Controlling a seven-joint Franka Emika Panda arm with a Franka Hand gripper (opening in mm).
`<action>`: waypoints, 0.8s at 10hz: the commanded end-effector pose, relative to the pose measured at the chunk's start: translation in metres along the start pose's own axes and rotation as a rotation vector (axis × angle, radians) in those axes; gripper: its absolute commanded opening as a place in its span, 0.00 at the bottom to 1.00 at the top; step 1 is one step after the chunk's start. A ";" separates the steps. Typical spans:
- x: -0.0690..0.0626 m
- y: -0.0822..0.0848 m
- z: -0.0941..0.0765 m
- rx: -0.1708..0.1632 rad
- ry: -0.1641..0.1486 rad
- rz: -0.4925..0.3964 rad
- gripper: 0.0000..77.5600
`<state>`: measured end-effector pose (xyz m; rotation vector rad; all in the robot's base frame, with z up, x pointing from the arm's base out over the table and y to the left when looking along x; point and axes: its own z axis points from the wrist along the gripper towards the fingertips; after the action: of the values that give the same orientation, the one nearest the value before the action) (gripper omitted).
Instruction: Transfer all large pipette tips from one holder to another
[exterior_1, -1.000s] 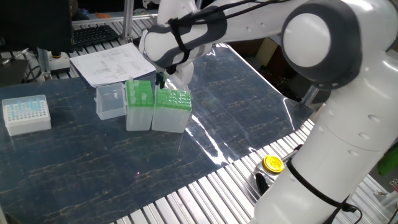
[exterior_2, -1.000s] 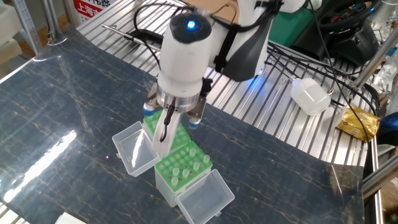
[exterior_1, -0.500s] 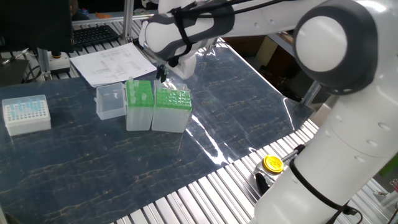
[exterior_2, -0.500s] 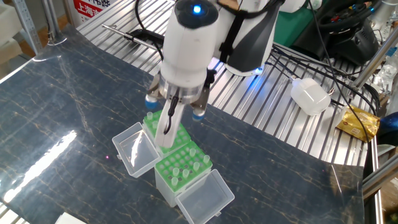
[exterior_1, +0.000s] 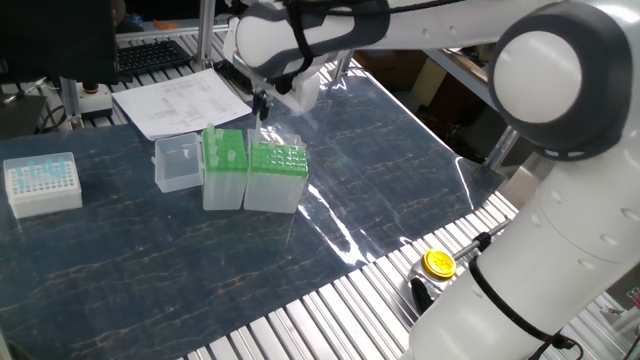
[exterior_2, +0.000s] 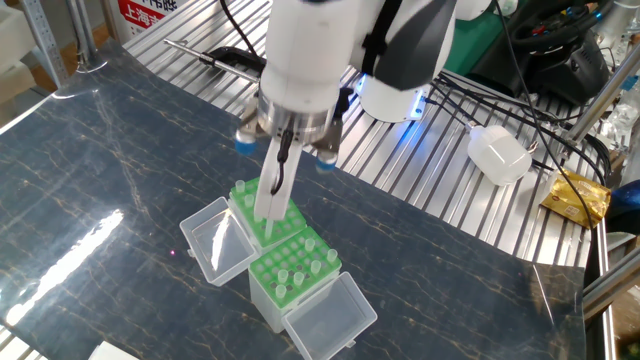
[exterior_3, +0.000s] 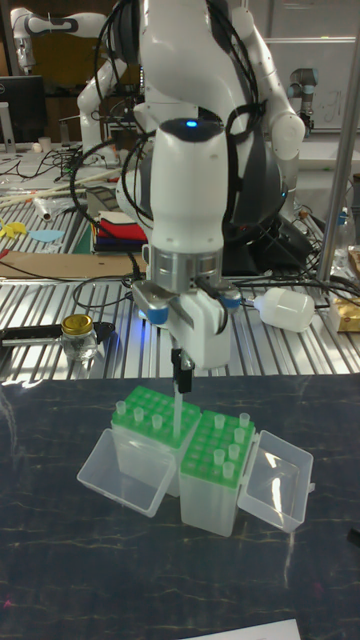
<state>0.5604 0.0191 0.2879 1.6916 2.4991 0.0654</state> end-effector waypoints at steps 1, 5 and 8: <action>-0.005 0.005 -0.023 -0.017 0.008 -0.043 0.02; -0.003 0.000 -0.033 -0.019 0.011 -0.068 0.02; -0.003 -0.001 -0.046 -0.019 0.011 -0.072 0.02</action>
<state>0.5550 0.0173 0.3255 1.6010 2.5555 0.0886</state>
